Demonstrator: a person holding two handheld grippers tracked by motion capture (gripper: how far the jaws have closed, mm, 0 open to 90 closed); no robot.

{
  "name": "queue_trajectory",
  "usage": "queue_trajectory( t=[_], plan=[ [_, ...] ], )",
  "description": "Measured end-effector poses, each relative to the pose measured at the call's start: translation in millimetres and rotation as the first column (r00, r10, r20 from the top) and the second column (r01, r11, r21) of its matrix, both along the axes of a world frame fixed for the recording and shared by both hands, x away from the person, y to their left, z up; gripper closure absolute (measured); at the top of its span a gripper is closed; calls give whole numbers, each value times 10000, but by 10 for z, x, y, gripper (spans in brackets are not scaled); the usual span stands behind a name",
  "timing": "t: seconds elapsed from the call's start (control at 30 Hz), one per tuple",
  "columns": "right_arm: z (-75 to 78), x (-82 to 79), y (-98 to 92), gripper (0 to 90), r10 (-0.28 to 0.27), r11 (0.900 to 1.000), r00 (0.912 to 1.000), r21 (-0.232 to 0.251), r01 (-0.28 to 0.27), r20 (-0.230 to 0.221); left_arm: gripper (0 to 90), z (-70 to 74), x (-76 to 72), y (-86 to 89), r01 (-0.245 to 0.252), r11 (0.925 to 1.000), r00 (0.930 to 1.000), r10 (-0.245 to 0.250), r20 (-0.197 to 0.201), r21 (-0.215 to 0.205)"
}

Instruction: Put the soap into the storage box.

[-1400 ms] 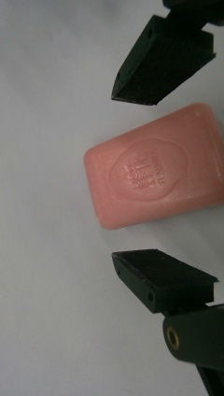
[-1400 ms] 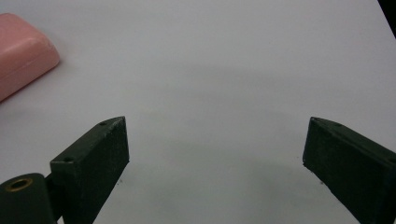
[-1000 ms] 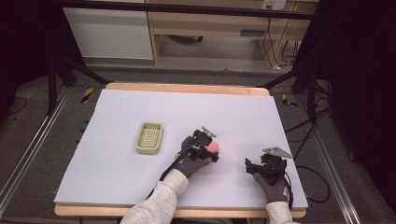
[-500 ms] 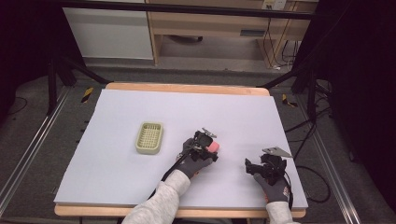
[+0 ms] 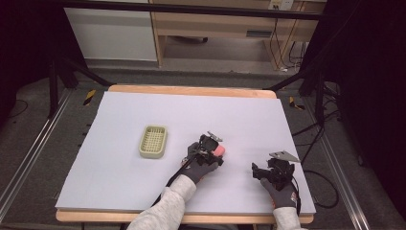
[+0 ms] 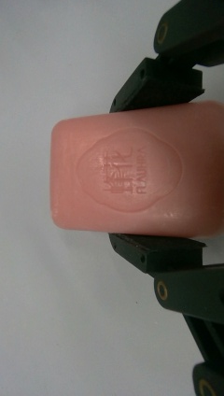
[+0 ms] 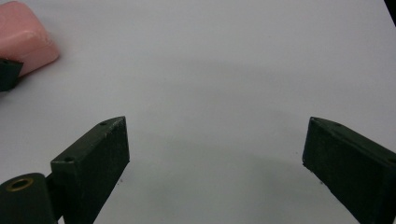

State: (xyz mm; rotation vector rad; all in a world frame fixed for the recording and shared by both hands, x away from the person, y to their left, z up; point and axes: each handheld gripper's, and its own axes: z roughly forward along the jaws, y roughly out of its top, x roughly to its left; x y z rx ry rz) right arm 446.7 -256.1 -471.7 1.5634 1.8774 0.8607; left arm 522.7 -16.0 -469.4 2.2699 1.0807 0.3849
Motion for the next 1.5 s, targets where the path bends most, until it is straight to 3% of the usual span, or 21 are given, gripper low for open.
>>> queue_trajectory(
  t=[0.67,1.17,1.5],
  plan=[
    [2,3,-10,75,-35,9999,10000,94,35,-39,374,268,-102,196,165,9982,9994,-147,312,-584],
    [11,-6,-14,75,-103,9999,9999,86,103,22,374,384,-169,521,-69,9950,9993,105,364,-996],
    [4,0,-12,75,-30,10000,10000,-63,31,35,374,444,-208,840,-347,9928,9981,402,462,-1143]
  ],
)
